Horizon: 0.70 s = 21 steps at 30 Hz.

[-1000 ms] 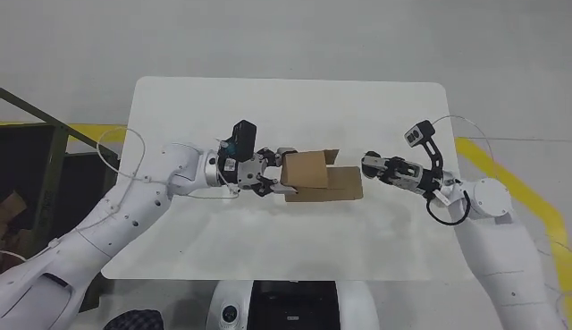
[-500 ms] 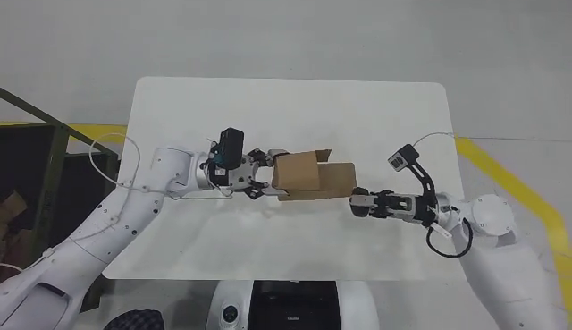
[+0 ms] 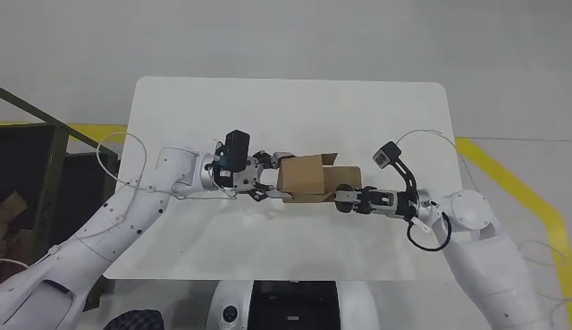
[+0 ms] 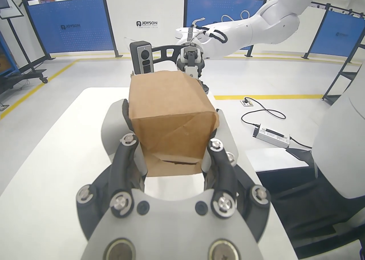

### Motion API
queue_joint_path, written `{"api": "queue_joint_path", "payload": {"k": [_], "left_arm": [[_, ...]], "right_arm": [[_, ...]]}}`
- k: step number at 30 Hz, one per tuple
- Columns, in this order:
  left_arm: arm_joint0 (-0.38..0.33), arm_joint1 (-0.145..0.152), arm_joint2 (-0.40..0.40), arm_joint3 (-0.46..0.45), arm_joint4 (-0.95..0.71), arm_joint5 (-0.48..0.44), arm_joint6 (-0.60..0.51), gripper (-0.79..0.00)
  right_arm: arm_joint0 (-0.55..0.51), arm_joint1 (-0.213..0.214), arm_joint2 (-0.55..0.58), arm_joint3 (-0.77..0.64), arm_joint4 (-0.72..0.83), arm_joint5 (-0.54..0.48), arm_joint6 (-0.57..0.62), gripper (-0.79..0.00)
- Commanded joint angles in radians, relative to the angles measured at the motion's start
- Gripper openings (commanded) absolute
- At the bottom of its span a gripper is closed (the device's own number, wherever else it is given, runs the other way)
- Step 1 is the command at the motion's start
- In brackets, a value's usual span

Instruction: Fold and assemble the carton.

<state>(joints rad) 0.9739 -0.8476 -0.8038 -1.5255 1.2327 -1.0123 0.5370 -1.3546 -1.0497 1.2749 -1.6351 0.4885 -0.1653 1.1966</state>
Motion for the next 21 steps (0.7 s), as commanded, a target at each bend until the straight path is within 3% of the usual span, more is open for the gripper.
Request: {"api": "queue_joint_path", "payload": {"k": [1,12,21], "left_arm": [[-0.002,-0.001,0.009,0.0,0.002,0.0,-0.001,-0.431],[-0.03,-0.008,0.049,0.012,-0.006,0.0,0.011,-0.437],[-0.036,-0.008,0.057,0.015,-0.003,0.0,0.021,-0.48]], "right_arm": [[0.007,-0.001,-0.003,0.001,0.004,-0.002,-0.003,-0.785],[0.075,-0.011,-0.072,0.027,0.008,-0.001,0.002,-0.785],[0.078,-0.006,-0.052,0.044,0.013,-0.011,-0.005,-0.785]]}}
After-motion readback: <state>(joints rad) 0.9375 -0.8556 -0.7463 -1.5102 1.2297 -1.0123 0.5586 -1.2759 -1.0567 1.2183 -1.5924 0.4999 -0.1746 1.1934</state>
